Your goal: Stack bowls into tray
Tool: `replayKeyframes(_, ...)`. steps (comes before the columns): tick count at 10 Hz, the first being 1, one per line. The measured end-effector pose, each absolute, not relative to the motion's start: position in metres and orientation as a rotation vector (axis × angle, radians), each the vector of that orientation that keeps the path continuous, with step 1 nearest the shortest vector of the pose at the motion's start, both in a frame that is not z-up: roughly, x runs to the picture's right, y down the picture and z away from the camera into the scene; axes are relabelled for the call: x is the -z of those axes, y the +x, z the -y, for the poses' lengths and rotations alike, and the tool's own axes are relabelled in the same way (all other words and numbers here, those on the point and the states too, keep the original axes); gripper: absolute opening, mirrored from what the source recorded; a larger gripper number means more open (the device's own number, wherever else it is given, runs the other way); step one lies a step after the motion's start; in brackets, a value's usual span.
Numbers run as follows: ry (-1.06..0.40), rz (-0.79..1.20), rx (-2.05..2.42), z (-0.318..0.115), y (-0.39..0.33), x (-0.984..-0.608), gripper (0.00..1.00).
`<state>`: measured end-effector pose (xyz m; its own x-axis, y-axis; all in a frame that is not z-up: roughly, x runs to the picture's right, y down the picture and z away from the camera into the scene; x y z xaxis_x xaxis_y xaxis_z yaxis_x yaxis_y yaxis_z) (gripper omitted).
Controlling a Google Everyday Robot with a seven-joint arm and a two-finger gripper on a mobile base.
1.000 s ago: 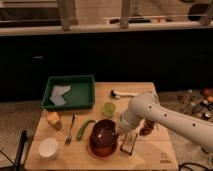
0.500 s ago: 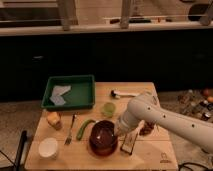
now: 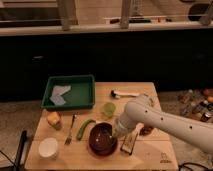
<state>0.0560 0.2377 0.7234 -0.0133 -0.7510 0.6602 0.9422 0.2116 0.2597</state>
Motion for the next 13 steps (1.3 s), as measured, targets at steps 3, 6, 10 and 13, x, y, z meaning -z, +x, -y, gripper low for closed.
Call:
replayKeyframes(3,-0.284,0.798,1.346,-0.239,0.054,-0.726,0.80)
replayKeyframes(6,-0.284,0.778,1.282,-0.243,0.054,-0.729,0.80)
replayKeyframes(10,-0.281,0.767,1.201,-0.249,0.053,-0.732,0.80)
replayKeyframes(13,-0.293,0.759,1.151,-0.257,0.038,-0.731,0.80)
